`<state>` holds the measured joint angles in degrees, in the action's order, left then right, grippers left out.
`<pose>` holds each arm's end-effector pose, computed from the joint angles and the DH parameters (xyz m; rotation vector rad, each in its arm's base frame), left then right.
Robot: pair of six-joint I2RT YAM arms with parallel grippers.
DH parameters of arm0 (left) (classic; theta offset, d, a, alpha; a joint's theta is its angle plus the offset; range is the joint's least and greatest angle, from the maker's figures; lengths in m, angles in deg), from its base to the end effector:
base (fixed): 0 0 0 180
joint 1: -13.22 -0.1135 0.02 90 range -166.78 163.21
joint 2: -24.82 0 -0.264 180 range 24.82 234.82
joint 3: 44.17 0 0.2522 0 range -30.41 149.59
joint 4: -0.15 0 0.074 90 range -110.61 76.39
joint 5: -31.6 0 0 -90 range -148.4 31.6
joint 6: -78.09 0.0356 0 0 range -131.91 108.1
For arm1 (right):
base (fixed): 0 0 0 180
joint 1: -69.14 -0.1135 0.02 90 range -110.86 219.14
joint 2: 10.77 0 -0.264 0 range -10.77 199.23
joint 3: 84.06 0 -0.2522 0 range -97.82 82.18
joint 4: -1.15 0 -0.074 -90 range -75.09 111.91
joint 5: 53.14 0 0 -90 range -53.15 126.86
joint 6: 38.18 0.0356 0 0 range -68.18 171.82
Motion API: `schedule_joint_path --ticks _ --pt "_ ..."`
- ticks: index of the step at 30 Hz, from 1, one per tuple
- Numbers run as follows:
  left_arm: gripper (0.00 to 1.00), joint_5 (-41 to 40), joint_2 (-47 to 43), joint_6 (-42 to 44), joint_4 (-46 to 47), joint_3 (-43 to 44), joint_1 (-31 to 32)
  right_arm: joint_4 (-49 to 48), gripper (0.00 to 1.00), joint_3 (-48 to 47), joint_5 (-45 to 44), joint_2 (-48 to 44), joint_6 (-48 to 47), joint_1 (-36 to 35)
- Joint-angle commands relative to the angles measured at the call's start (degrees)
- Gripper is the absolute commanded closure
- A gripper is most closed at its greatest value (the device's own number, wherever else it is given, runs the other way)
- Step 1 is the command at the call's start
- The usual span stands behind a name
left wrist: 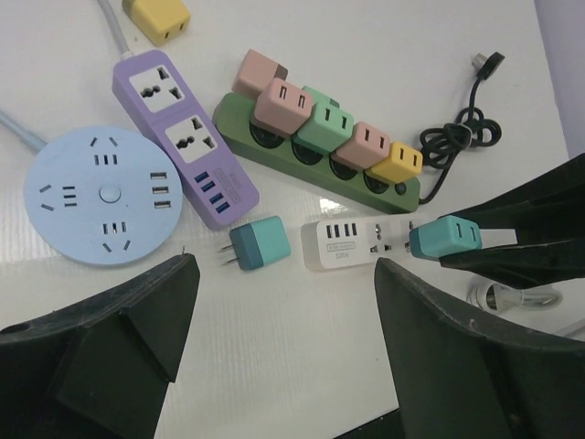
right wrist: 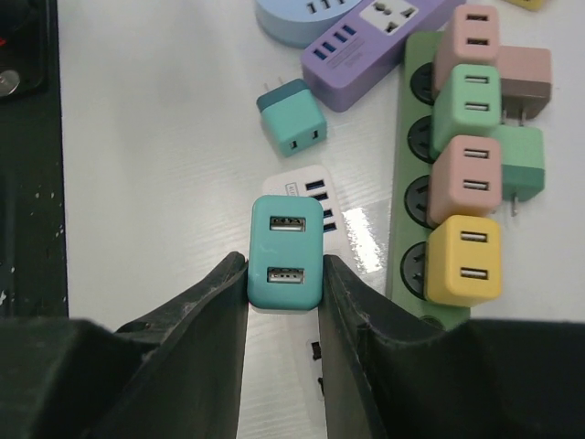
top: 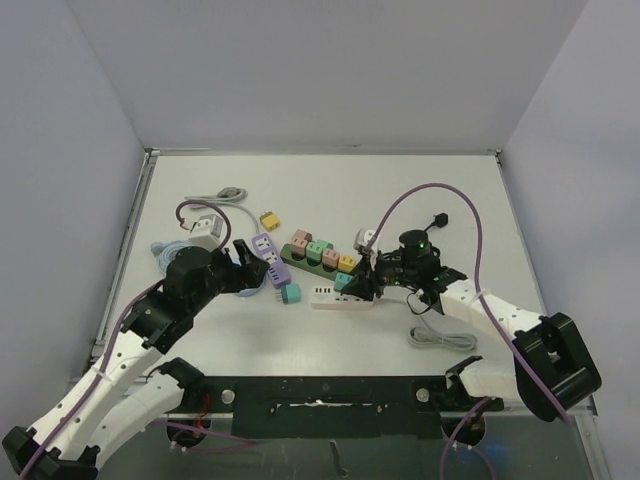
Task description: Insert the plug
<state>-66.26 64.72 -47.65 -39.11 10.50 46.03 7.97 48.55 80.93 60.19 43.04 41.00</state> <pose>0.1378 -0.0830 0.3018 -0.1429 2.0453 -0.6258 0.2096 0.1402 0.2118 -1.0921 1.7812 1.0081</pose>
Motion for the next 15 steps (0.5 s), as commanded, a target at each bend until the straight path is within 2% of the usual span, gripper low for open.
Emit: schedule_joint_path --ticks 1,10,15 --pt "0.24 5.03 1.24 -1.39 4.78 -0.78 -0.34 1.82 1.00 -1.94 8.67 1.99 -7.42 0.40" --pt "0.24 5.49 2.19 -2.31 5.41 -1.81 -0.33 1.77 1.00 -1.89 2.78 6.07 -11.10 0.42" --pt "0.24 5.32 2.41 -2.66 5.97 -2.15 -0.33 2.18 1.00 -2.03 2.52 7.75 -13.61 0.45"
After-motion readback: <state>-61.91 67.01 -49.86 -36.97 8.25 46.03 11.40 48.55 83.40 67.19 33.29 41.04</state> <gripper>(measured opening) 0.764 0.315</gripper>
